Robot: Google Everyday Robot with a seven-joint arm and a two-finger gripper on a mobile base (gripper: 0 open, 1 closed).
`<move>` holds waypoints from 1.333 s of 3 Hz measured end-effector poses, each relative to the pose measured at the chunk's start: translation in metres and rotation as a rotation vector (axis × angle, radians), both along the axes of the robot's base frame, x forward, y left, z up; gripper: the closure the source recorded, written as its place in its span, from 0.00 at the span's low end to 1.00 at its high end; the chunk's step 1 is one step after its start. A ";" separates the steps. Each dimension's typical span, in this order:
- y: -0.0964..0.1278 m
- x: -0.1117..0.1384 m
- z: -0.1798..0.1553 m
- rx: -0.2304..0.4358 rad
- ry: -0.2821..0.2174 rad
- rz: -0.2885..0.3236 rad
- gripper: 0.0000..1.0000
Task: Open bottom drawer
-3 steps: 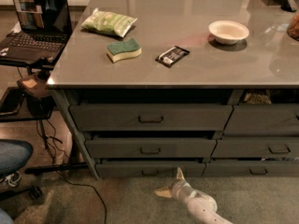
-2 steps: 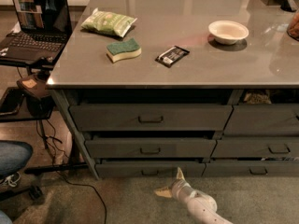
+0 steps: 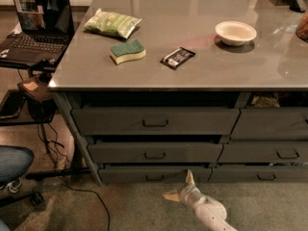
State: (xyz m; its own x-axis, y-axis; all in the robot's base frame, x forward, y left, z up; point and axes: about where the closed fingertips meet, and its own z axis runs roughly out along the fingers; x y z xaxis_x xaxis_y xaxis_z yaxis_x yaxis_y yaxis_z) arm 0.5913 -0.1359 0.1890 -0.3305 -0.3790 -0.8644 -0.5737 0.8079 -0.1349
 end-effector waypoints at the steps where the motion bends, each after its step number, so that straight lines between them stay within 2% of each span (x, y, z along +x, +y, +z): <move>1: -0.001 0.006 -0.007 -0.038 -0.068 -0.013 0.00; 2: -0.001 0.006 -0.007 -0.038 -0.068 -0.014 0.00; 3: -0.014 0.018 0.021 -0.061 -0.179 -0.044 0.00; 4: -0.028 0.027 0.083 -0.114 -0.398 -0.089 0.00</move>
Offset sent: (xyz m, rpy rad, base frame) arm 0.0966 0.0991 0.0451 -0.6217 -1.0844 -0.4685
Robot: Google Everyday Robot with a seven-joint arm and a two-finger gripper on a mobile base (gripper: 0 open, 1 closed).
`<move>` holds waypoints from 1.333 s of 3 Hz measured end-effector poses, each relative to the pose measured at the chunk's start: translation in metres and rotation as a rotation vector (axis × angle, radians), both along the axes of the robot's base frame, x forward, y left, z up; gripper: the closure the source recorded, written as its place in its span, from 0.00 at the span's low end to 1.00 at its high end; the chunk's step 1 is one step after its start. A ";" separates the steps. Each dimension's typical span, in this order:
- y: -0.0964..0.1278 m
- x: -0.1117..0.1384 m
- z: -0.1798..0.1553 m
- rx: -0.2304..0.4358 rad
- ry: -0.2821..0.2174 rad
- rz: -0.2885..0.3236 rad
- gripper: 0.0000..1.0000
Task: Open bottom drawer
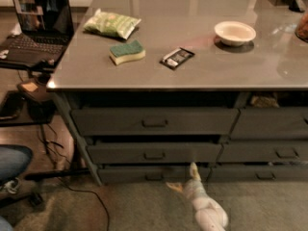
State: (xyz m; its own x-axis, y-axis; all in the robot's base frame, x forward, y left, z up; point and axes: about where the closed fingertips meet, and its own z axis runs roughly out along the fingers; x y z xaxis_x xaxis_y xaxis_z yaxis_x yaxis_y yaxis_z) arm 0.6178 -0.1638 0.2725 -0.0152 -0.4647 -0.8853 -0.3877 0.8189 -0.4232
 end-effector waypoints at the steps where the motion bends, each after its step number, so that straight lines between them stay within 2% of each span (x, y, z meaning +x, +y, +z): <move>1: 0.000 0.000 -0.009 0.000 0.000 0.000 0.00; 2: 0.000 0.000 -0.016 0.000 0.000 0.000 0.00; 3: 0.007 0.012 -0.041 -0.067 -0.010 -0.011 0.00; 4: 0.007 0.012 -0.041 -0.067 -0.010 -0.011 0.00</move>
Offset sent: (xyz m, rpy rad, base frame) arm 0.0151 0.0150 -0.0145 -0.1498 -0.0703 -0.0370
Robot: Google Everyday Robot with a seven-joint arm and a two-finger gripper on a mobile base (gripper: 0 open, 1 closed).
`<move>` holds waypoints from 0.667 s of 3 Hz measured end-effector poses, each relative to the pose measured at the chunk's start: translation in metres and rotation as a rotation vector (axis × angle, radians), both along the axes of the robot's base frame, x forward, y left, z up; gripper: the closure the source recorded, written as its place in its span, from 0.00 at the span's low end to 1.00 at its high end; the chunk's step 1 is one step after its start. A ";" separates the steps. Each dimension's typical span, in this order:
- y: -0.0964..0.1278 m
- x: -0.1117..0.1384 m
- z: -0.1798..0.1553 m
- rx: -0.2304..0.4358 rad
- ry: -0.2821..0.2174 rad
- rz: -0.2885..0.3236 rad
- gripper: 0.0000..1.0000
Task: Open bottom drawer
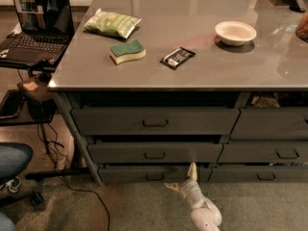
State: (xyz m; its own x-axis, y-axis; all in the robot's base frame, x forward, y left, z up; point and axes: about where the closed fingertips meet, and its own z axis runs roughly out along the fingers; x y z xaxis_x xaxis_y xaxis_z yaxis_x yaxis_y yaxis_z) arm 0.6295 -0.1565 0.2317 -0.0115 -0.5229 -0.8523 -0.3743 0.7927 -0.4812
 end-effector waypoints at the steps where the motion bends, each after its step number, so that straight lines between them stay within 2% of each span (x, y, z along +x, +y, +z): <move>1: -0.008 0.010 -0.002 -0.096 -0.035 -0.011 0.00; 2: -0.009 0.013 0.001 -0.164 -0.064 -0.002 0.00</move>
Offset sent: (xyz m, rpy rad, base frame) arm 0.0065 -0.0050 -0.0017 -0.0616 -0.0227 -0.0069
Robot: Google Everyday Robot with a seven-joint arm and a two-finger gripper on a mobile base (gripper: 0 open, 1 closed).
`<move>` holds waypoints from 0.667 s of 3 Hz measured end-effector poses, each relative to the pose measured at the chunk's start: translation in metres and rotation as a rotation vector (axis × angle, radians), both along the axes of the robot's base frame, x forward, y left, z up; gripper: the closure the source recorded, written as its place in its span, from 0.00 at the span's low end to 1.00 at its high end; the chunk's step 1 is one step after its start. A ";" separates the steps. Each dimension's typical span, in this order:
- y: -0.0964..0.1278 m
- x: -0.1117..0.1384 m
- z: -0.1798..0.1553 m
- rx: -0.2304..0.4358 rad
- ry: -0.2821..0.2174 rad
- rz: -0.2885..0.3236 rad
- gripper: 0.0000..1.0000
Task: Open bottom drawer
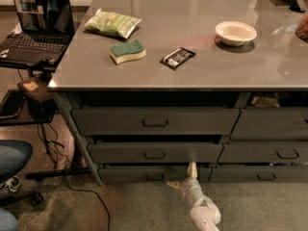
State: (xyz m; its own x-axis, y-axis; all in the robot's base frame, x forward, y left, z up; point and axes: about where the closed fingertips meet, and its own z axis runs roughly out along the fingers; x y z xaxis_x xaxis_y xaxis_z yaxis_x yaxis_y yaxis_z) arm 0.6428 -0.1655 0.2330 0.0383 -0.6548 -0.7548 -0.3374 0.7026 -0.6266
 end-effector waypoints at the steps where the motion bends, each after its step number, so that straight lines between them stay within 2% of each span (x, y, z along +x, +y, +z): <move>1: 0.000 0.000 0.000 0.000 0.000 0.000 0.00; 2: -0.003 0.007 -0.013 -0.116 0.012 0.013 0.00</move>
Offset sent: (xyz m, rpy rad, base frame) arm 0.0640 -0.0200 -0.0898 -1.2559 0.1415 0.1134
